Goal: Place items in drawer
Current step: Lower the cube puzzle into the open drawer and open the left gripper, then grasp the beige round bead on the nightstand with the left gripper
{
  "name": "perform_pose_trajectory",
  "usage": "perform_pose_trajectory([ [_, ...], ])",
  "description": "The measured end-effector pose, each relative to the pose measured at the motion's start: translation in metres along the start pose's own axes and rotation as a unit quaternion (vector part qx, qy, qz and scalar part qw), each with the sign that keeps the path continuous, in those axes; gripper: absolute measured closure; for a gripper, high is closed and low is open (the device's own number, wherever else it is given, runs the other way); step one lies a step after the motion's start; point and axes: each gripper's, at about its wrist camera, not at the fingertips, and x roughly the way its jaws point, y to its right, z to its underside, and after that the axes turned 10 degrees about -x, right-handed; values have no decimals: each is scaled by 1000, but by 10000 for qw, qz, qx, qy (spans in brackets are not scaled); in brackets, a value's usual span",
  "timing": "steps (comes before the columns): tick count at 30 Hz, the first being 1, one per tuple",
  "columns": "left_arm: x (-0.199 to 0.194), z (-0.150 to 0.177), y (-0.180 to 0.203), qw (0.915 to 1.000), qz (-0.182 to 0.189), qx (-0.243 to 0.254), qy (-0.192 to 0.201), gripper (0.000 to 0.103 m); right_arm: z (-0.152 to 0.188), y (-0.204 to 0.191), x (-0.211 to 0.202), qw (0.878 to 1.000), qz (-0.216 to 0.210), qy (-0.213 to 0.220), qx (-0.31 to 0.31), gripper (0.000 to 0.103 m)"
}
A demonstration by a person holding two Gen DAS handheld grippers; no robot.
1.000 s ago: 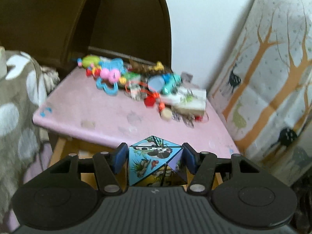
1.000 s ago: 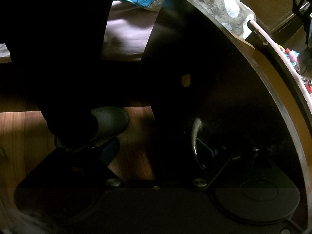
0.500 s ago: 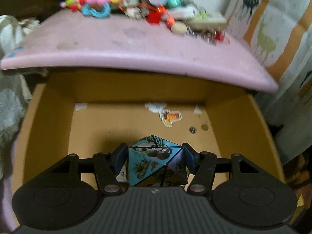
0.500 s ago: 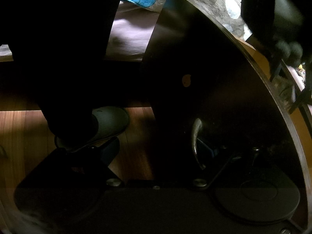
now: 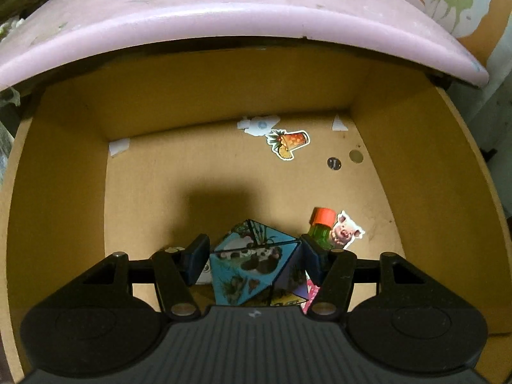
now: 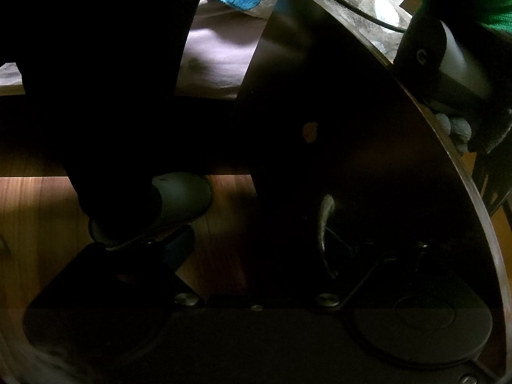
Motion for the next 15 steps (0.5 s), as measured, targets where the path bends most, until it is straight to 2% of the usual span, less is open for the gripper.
perform_pose_trajectory([
  [5, 0, -1, 4, 9999, -131, 67, -44, 42, 0, 1, 0, 10000, -5, -5, -7, 13],
  [8, 0, -1, 6, 9997, -210, 107, -71, 31, -2, -1, 2, 10000, 6, -22, 10, 13],
  [9, 0, -2, 7, 9996, -236, 120, -80, 30, -3, -1, 3, 10000, 6, -23, 12, 13],
  [15, -4, -2, 9, 9994, -289, 161, -82, 30, -4, 0, 2, 10000, -5, -25, -20, 13],
])
